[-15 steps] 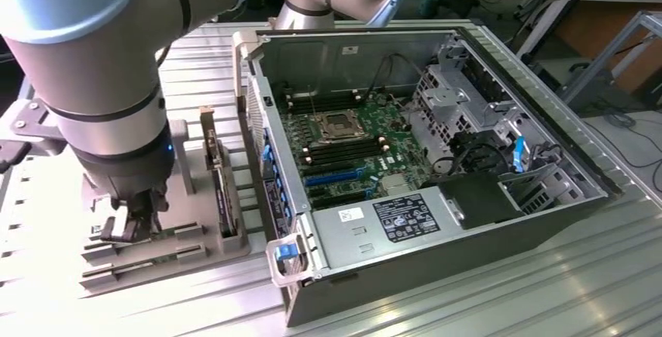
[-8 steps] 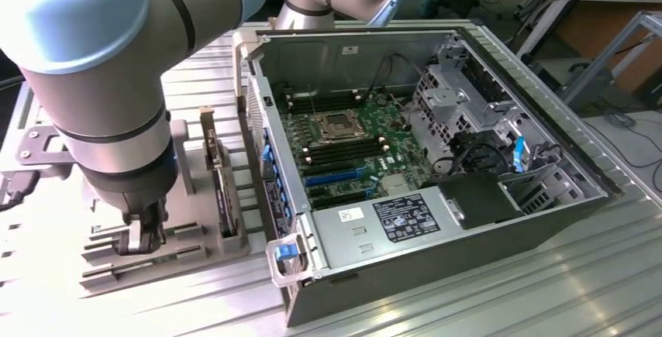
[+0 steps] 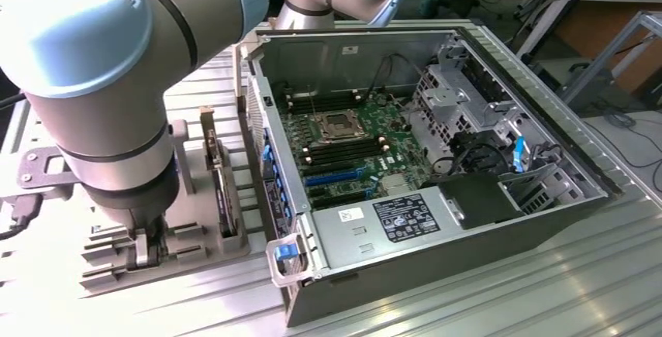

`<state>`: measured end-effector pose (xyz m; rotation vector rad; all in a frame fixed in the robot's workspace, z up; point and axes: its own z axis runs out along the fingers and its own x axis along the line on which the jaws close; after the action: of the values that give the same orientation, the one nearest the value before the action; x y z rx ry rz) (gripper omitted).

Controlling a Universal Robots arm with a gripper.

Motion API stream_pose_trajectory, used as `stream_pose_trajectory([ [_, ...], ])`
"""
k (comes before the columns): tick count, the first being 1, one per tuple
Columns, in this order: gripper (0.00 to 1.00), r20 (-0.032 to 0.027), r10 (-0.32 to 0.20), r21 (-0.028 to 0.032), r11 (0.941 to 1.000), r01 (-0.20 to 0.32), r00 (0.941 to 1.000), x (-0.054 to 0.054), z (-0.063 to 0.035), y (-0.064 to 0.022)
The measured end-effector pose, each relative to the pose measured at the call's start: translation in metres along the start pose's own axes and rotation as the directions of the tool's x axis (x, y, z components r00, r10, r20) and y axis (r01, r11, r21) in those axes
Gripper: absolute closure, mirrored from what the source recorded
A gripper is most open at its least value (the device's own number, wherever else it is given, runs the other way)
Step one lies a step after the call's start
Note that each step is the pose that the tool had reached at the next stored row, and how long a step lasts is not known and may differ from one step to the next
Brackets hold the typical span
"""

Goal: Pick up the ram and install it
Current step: 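Pick up the ram and move it above insertion slot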

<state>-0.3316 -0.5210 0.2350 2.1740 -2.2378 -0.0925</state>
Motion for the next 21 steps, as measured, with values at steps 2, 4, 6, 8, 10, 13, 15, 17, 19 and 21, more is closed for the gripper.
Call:
stream_pose_trajectory([
  [2,0.64,-0.0020,-0.035,-0.0010,0.9994,0.035,0.9994,0.000,0.0017,0.0000],
  [4,0.64,-0.0020,-0.036,-0.0009,0.9993,0.036,0.9993,0.001,0.0038,-0.0002],
  [6,0.64,-0.0021,-0.036,-0.0010,0.9993,0.036,0.9993,0.002,0.0077,-0.0004],
  [8,0.64,-0.0019,-0.036,-0.0009,0.9993,0.036,0.9993,0.005,0.0117,-0.0001],
  [10,0.64,-0.0022,-0.036,-0.0010,0.9993,0.036,0.9993,0.007,0.0125,0.0002],
  [13,0.64,-0.0020,-0.036,-0.0007,0.9993,0.036,0.9993,0.012,0.0152,0.0002],
  [15,0.64,-0.0017,-0.036,-0.0003,0.9993,0.036,0.9993,0.012,0.0183,0.0001],
  [17,0.72,-0.0016,-0.037,-0.0001,0.9993,0.037,0.9993,0.012,0.0191,0.0001],
  [19,0.79,-0.0017,-0.037,-0.0003,0.9993,0.037,0.9993,0.012,0.0192,0.0001],
  [21,0.79,-0.0012,-0.037,0.0002,0.9993,0.037,0.9993,0.012,0.0210,-0.0001],
])
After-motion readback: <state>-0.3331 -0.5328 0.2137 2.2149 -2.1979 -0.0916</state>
